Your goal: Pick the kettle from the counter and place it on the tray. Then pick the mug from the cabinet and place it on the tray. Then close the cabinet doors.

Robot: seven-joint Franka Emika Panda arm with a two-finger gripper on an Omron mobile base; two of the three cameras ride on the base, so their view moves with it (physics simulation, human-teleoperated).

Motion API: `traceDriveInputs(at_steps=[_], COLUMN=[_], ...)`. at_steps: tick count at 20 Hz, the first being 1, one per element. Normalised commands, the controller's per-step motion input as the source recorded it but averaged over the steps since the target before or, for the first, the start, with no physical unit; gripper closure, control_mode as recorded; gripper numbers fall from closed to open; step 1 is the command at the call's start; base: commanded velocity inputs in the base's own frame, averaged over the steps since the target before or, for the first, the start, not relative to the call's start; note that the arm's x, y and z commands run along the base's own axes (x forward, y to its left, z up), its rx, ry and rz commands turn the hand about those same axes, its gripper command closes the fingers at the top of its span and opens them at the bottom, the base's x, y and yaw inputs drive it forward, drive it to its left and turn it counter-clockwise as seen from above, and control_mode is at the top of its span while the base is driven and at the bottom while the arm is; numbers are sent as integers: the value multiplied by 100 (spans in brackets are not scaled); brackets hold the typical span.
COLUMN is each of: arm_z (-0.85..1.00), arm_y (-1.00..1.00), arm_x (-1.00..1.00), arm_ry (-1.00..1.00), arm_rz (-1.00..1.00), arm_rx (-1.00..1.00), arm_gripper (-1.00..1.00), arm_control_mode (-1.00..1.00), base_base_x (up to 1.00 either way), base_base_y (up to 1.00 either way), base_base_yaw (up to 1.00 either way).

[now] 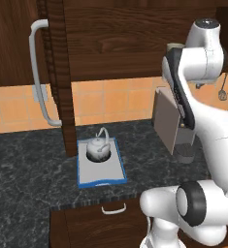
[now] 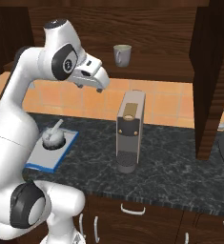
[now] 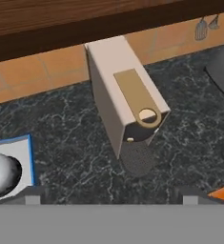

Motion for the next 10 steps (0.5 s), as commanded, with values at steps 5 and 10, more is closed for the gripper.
traceDriveInputs(at_steps=[5, 10], arm_z=[46, 8], arm_y=[-27, -16], arm_x=[48, 58], arm_ry=[-42, -41], arm_rz=[5, 0], arm_rx=[5, 2], arm_gripper=[-100, -100], arm_control_mode=[-100, -100], base_base_x=[0, 0], base_base_y=[0, 0], base_base_yaw=[0, 0])
